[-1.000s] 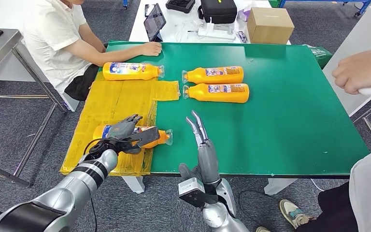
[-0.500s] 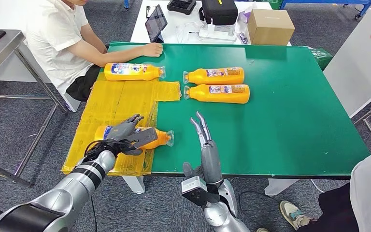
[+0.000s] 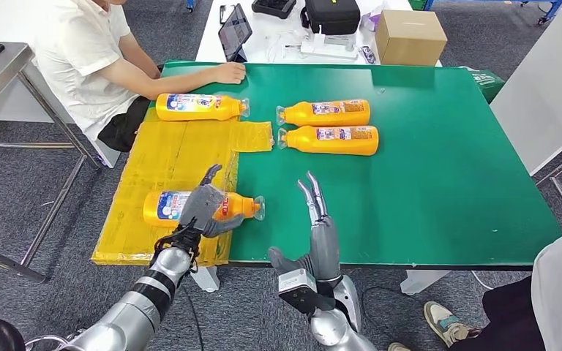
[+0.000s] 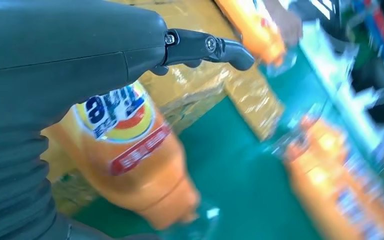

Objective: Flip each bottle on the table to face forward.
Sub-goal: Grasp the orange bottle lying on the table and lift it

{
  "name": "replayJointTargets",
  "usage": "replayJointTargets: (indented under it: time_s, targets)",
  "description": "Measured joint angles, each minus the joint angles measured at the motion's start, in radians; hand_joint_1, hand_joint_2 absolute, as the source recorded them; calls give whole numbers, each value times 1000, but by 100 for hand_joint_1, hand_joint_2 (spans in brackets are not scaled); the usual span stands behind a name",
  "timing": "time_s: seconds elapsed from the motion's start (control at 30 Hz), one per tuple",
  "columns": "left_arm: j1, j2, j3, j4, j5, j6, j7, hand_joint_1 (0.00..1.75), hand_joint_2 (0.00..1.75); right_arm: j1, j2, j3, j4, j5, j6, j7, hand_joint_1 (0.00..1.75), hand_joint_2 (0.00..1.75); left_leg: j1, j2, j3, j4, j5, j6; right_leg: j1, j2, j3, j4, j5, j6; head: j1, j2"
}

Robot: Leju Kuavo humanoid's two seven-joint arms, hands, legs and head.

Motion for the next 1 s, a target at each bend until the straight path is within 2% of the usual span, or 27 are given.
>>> replayJointTargets:
  time_s: [0.17,0.3,0.43,0.57,0.7,0.83,1.0]
  targets:
    - [70,-14,-14,-145,226,2,-2,0,175,11,-9,-2,0,18,-41,0,0,175,0,1,-2,0,0,0,0,0,-3,0,0,0,0,0]
    - [100,-14,-44,-224,320,-8,9,0,175,16,-19,-10,-1,36,-44,0,0,175,0,1,-4,0,0,0,0,0,-4,0,0,0,0,0]
    - [129,-11,-81,-294,392,-3,8,0,175,18,-27,-57,-1,158,-44,7,0,175,0,1,-4,0,0,0,0,0,-4,0,0,0,0,0]
    - [158,-7,-117,-352,490,-11,22,0,175,15,-31,-187,7,350,-44,4,0,175,0,0,-5,0,0,0,0,0,-4,0,0,0,0,0]
    - [192,0,-162,-385,548,-48,27,0,175,-29,-47,-378,57,472,-44,12,0,175,0,-1,-5,0,0,0,0,0,-4,0,0,0,0,0]
    - [232,7,-214,-406,506,-21,12,0,175,-82,-71,-558,130,526,-44,7,0,175,0,-1,-5,0,0,0,0,-1,-4,0,0,0,0,0]
    - [276,13,-271,-418,425,17,-6,0,175,-113,-85,-680,176,574,-45,10,0,175,0,-1,-6,0,0,0,0,0,-5,0,0,0,0,0]
